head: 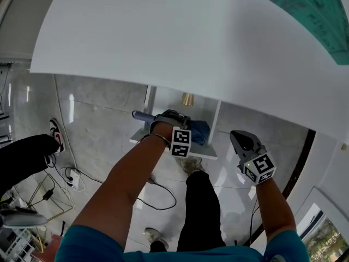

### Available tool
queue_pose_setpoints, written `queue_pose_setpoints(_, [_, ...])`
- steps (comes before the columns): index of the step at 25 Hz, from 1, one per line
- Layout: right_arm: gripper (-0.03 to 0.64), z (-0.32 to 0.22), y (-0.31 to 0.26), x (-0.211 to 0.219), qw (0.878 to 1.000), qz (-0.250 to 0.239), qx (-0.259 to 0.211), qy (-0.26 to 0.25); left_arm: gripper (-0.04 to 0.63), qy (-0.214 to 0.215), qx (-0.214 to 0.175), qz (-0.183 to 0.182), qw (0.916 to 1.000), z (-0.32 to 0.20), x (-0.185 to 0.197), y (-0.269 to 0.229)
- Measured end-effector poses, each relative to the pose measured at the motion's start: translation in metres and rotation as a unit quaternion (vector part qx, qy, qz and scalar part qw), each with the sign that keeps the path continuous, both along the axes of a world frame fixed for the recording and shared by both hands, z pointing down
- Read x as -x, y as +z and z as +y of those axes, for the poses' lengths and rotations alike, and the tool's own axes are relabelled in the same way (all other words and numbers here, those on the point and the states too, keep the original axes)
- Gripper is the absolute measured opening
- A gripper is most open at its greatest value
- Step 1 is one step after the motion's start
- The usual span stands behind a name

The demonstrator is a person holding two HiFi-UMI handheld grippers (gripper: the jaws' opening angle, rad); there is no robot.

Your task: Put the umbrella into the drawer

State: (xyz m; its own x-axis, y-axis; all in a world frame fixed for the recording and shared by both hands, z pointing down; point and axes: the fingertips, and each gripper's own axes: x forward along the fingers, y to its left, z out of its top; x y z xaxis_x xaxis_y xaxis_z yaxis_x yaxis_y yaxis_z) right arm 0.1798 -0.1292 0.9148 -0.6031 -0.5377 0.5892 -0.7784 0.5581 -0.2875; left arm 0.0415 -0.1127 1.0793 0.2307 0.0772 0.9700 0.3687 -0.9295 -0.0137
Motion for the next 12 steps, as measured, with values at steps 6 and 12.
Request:
queue_pose_setpoints(6, [0.023,0.01,0.014,-0.013,1.0,0.006,0.014,0.01,0.25,0.048,-0.01,-0.016,0.9987,0.012,-0.006,0.032])
queue_pose_setpoints(12, [0.023,0.015,0.014,-0.017,1.0,0.005,0.019,0.021,0.25,0.033,-0.025,-0.023,0.9989,0.008,-0.008,0.049])
